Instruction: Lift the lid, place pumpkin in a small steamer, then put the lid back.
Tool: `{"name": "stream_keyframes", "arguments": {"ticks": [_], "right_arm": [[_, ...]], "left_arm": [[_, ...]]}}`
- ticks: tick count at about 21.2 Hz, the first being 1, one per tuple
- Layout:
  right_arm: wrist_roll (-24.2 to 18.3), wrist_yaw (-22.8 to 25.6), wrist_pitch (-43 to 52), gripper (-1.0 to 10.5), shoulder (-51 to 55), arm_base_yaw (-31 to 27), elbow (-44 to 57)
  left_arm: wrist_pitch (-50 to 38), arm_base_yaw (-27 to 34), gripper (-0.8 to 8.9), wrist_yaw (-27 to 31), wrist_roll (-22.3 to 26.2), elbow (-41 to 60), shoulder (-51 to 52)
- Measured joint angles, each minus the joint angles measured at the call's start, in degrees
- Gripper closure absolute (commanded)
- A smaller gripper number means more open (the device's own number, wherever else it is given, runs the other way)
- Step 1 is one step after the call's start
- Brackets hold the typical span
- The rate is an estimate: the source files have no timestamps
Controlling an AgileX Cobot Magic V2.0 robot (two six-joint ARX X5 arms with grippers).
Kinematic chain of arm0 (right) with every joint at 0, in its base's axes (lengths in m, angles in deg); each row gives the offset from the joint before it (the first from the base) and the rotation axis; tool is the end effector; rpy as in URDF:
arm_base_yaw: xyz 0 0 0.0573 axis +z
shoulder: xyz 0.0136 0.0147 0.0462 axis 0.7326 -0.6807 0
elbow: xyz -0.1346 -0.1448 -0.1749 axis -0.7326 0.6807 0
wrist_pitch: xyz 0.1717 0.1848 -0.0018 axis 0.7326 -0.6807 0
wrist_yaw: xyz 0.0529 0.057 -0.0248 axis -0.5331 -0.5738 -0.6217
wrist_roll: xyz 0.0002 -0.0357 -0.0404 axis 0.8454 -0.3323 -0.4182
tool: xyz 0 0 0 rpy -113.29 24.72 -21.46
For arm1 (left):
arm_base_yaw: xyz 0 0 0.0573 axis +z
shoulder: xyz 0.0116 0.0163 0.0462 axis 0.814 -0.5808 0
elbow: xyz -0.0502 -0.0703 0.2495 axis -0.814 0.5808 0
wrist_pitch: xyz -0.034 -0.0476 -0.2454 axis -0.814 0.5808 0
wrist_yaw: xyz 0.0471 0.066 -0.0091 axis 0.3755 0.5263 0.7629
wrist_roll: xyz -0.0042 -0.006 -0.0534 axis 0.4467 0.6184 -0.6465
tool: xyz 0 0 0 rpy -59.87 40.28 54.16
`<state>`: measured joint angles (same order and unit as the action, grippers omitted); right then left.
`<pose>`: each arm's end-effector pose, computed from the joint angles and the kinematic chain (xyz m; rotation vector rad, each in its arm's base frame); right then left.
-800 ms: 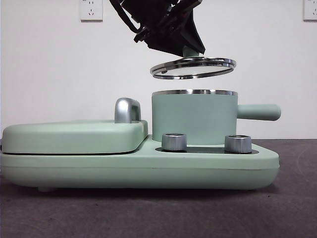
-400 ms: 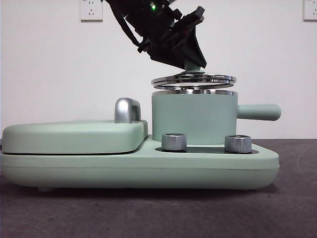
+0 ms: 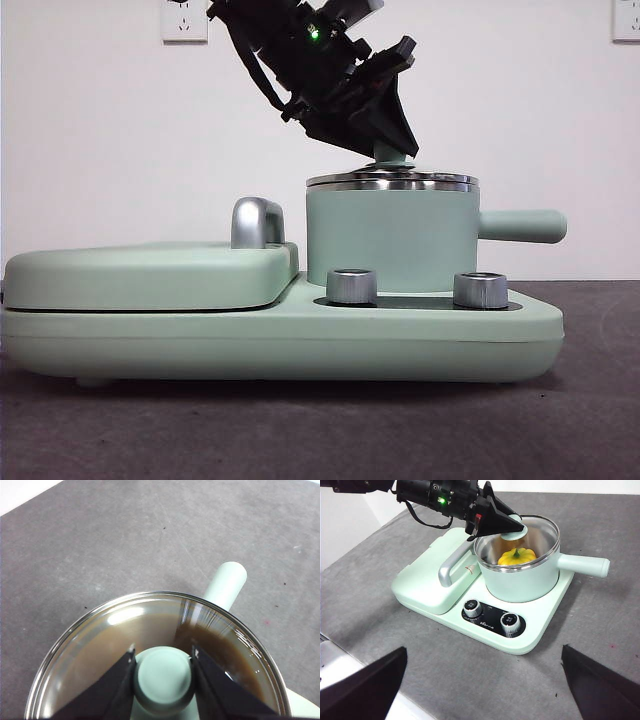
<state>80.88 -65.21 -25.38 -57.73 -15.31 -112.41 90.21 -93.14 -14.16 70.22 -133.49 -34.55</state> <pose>0.0006 0.0050 0.3455 0.1550 0.4694 0.6233 0.3263 -0.2700 0.2882 0.2864 0.4738 -0.9525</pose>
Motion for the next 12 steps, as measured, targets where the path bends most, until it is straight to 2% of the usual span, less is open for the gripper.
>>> {"name": "stream_keyframes", "arguments": {"ticks": [6,7,10,11,12], "right_arm": [[0.07,0.2,0.0,4.6,0.0,0.0,0.0],[0.2,0.2,0.0,4.6,0.0,0.0,0.0],[0.66,0.2,0.0,4.6,0.0,0.0,0.0],[0.7,0.2,0.0,4.6,0.0,0.0,0.0],[0.7,0.2,0.0,4.6,0.0,0.0,0.0]], "left_arm": [[0.24,0.0,7.26,-0.02,0.37,-0.07,0.0],[0.26,0.0,6.61,-0.02,0.37,-0.09,0.0],[0.63,-0.04,3.33,0.07,0.17,-0.11,-0.02],[1.14,-0.02,2.76,0.13,-0.15,-0.5,-0.07],[1.55,0.0,2.68,0.13,-0.79,-1.31,-0.17]]}}
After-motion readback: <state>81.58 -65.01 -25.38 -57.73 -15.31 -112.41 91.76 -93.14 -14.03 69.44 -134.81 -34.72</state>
